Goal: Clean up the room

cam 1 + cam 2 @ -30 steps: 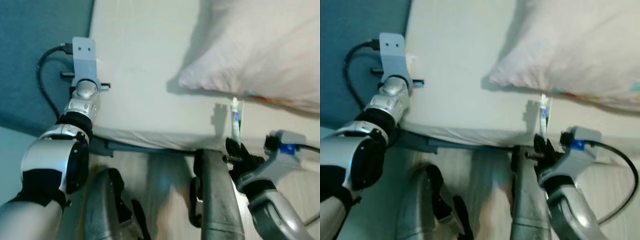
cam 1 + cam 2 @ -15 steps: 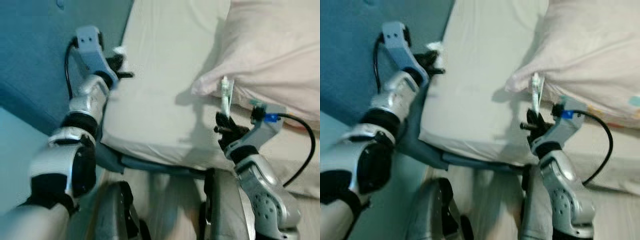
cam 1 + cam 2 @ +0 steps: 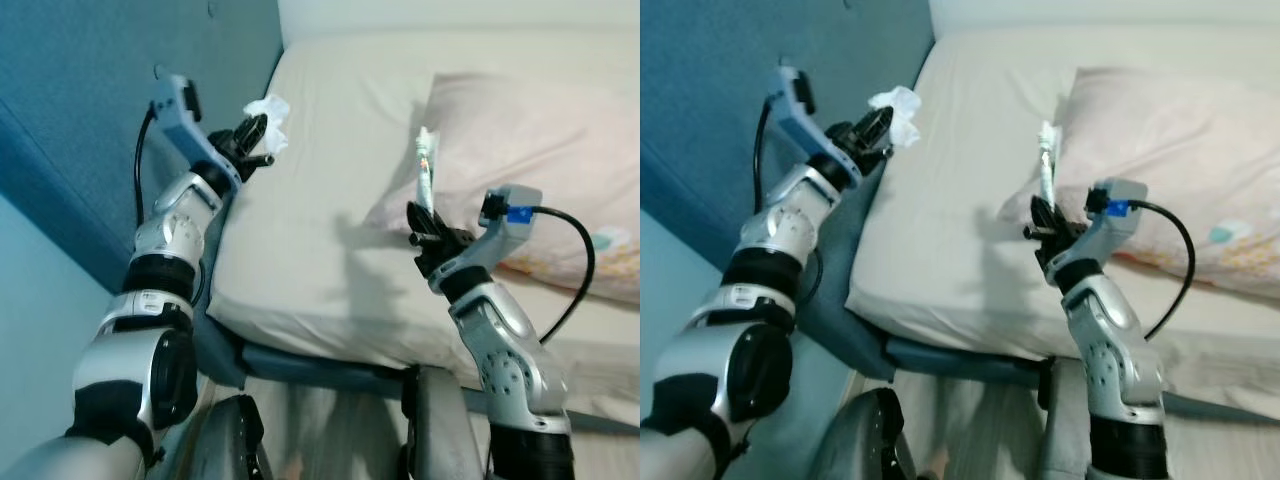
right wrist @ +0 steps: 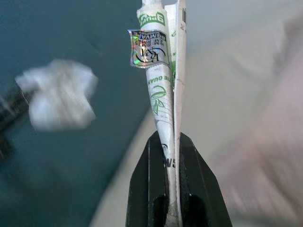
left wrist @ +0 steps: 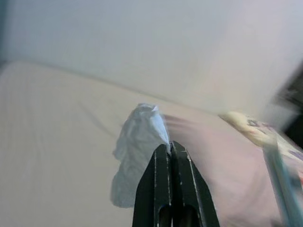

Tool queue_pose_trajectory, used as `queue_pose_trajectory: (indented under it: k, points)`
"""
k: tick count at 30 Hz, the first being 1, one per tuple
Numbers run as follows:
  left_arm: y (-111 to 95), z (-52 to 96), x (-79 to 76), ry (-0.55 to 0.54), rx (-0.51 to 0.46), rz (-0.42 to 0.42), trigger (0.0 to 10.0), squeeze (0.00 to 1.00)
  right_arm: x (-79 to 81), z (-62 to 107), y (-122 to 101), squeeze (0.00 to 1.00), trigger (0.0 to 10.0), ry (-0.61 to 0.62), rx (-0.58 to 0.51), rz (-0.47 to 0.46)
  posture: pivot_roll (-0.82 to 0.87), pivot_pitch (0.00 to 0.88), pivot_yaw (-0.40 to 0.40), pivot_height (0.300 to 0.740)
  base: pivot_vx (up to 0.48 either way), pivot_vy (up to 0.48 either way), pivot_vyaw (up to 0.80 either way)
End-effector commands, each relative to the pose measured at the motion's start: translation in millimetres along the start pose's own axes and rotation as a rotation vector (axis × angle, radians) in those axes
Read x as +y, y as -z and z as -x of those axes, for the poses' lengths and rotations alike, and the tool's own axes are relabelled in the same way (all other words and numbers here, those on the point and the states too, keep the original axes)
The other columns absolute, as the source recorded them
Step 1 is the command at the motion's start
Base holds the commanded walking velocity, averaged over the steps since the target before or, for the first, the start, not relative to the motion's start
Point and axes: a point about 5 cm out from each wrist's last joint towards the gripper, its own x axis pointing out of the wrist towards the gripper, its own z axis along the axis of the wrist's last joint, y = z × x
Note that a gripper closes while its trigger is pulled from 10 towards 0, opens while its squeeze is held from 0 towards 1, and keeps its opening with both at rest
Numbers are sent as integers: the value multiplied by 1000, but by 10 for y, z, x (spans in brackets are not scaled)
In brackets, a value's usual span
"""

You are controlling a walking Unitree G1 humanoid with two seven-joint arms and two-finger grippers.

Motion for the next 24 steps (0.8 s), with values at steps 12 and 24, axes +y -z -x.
queue_pose_trajectory:
  k: [12,24]
  points:
    - [973,533,-169,-82,145,254,10000,0,-192,-9,340,0,10000,28,89,-48,-82,5,41,580,0,0,0]
    - [1236,640,-364,-70,157,393,10000,0,-373,111,551,0,10000,54,163,-17,-131,0,33,615,0,0,0]
